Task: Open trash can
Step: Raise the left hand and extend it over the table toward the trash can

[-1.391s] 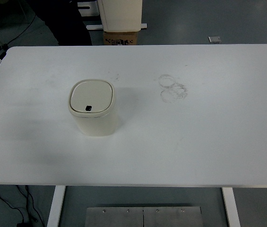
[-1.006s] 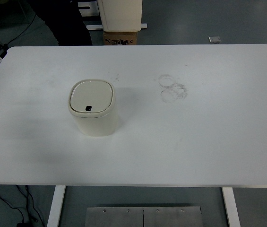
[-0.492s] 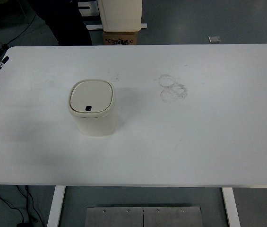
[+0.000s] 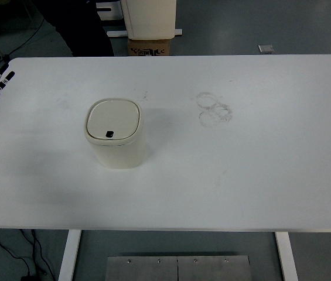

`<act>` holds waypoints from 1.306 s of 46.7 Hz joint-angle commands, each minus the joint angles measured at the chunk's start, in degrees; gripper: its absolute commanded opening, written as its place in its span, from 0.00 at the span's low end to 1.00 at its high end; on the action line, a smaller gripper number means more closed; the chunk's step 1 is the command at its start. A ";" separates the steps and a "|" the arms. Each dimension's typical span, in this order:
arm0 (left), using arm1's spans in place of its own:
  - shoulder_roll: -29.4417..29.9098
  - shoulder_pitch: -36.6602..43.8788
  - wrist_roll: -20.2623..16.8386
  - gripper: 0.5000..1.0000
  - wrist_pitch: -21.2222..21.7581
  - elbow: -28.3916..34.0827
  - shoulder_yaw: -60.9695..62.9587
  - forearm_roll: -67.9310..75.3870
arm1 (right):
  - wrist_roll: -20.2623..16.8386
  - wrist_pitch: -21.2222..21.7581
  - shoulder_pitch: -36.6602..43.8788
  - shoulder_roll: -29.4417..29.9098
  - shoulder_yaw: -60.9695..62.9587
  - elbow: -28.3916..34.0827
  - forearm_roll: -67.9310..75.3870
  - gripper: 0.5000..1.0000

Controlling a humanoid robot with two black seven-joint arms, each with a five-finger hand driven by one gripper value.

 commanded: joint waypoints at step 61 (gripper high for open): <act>13.21 -16.19 0.18 1.00 4.00 -19.81 26.55 6.91 | 0.00 0.00 0.00 0.00 0.00 -0.01 0.00 0.98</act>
